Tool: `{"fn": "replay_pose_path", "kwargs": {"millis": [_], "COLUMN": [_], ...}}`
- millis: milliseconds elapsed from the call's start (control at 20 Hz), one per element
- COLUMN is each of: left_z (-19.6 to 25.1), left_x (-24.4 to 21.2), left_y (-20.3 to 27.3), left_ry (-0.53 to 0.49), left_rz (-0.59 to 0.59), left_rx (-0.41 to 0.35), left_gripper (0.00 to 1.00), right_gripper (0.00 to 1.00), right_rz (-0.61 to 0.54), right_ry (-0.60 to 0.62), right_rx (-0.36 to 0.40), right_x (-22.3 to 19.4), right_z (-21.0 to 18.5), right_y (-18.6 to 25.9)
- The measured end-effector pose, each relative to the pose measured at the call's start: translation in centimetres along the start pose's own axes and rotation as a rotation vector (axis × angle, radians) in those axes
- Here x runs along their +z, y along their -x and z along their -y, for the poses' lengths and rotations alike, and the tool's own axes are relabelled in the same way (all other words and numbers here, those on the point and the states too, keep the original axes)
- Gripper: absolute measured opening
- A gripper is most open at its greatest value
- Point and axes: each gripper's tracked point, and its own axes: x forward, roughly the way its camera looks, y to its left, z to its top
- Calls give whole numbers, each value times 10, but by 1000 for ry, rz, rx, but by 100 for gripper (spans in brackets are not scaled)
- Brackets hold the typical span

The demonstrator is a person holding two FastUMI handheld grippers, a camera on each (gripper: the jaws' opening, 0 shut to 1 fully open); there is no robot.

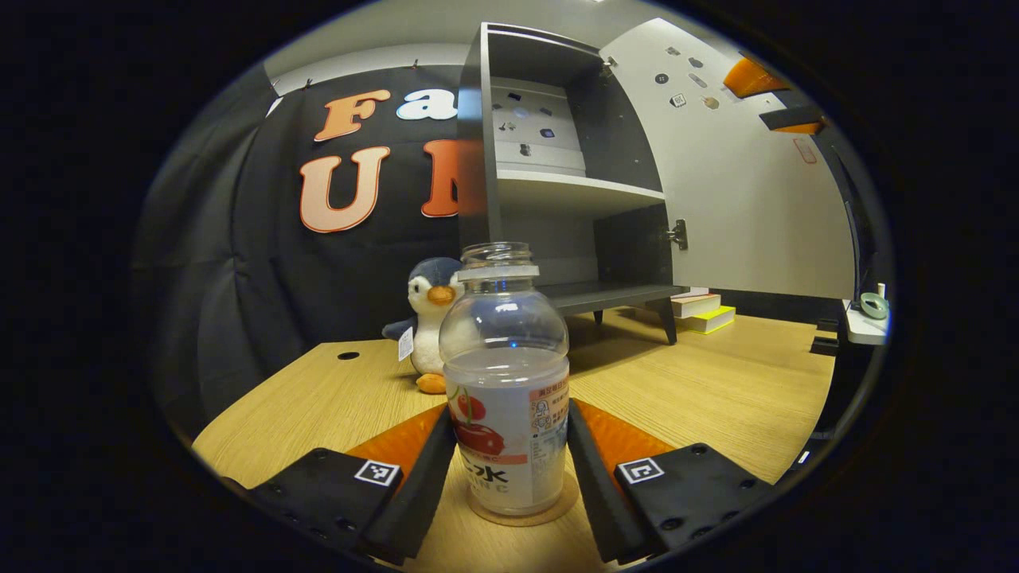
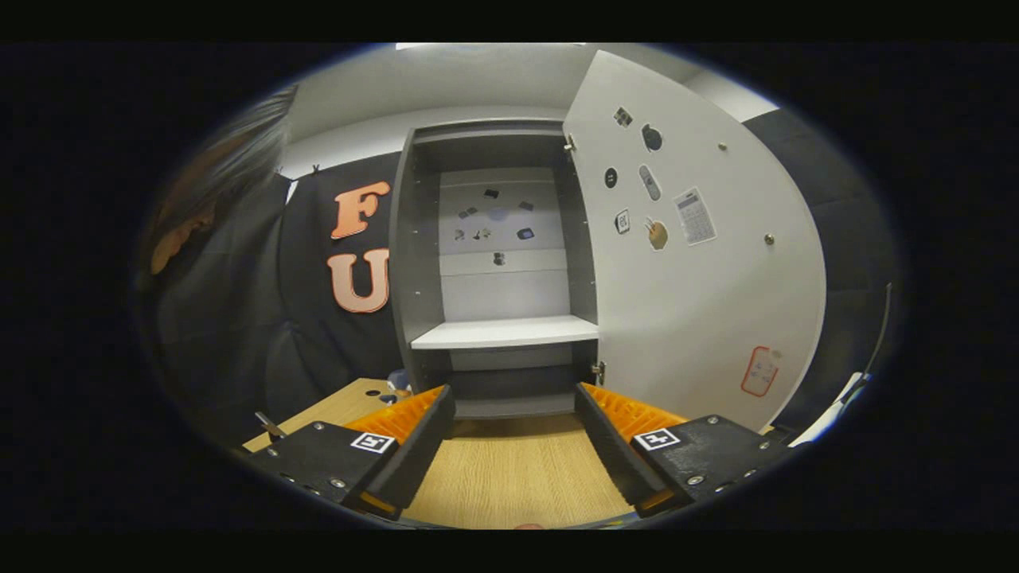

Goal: Open the cabinet door with the right hand, grasp the bottle in the cabinet with the left hand and place it on the coaster, then close the cabinet door with the right hand.

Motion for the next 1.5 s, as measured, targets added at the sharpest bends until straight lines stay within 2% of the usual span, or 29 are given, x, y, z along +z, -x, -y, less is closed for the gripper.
{"fn": "replay_pose_path", "kwargs": {"millis": [300,450,550,850,1100,1500], "left_z": [-5,-8,-9,-14,-19,-18], "left_x": [-3,-4,5,49,96,180], "left_y": [-4,-4,-5,-17,-21,-18], "left_ry": [46,66,78,120,114,76], "left_rz": [-31,-42,-35,25,80,127], "left_rx": [12,15,11,5,-9,43], "left_gripper": [86,96,96,96,95,95], "right_gripper": [94,94,94,94,94,93], "right_rz": [-20,-22,-22,-2,23,-1], "right_ry": [23,29,22,8,29,29], "right_rx": [22,16,11,-16,-57,-68], "right_x": [-3,-3,-2,5,17,25], "right_z": [-2,0,0,0,10,24], "right_y": [3,4,5,8,11,22]}}
